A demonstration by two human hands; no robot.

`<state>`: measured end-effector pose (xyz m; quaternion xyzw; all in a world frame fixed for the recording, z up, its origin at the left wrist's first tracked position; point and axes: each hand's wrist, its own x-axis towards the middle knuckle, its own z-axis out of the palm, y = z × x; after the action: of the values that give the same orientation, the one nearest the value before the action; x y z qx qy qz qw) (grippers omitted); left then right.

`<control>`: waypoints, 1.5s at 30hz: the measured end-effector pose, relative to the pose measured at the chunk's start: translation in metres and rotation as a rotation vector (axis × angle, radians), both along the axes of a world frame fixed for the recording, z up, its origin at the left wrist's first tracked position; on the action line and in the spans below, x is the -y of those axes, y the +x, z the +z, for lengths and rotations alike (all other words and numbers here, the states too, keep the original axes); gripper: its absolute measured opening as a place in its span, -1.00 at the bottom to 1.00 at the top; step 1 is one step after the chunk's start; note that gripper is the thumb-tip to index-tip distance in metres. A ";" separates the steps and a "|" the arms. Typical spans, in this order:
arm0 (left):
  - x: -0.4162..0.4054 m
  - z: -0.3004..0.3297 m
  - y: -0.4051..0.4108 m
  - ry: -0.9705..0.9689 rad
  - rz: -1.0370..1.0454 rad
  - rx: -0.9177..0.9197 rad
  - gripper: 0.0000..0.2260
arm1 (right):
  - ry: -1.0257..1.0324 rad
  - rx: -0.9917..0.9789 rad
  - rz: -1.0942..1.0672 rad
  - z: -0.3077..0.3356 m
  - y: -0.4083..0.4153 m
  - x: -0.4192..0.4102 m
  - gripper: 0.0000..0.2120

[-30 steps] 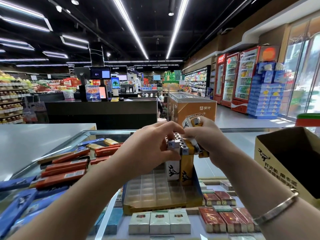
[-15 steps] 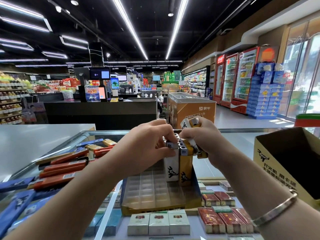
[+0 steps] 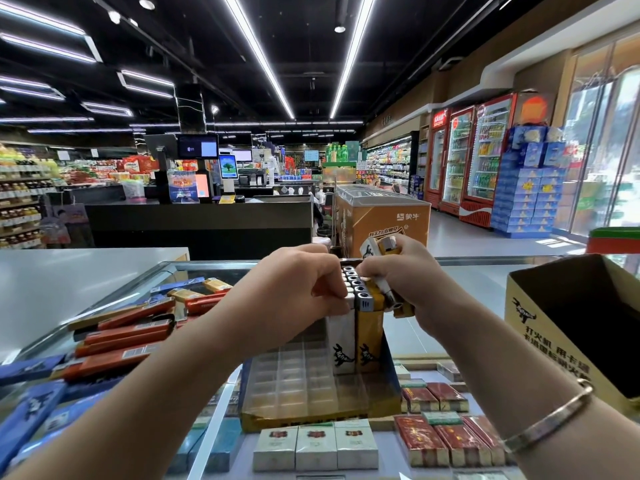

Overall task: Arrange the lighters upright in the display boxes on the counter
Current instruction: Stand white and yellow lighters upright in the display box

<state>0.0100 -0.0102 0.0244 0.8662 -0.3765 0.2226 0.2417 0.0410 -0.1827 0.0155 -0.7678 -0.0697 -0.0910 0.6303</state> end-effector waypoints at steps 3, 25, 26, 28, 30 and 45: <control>0.002 -0.001 -0.001 0.046 0.028 0.052 -0.76 | 0.070 -0.013 0.009 0.001 0.000 0.002 -0.78; 0.002 -0.002 -0.005 -0.060 0.013 0.512 -0.73 | 0.275 0.089 0.334 0.025 -0.030 -0.006 -0.72; 0.002 -0.002 -0.005 -0.067 -0.010 0.516 -0.73 | 0.265 0.088 0.342 0.026 -0.031 -0.006 -0.71; 0.003 -0.001 -0.007 -0.115 -0.058 0.464 -0.74 | 0.249 0.075 0.340 0.027 -0.032 -0.006 -0.69; 0.004 0.000 -0.009 -0.229 -0.120 0.346 -0.75 | 0.234 0.042 0.319 0.028 -0.032 -0.006 -0.62; -0.006 0.007 -0.001 -0.753 -0.108 -0.063 -0.72 | 0.050 0.115 0.005 0.012 -0.011 0.005 -0.89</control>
<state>0.0090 -0.0038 0.0313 0.7021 -0.3060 0.3056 0.5657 0.0295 -0.1875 0.0279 -0.7451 -0.1055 -0.1349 0.6446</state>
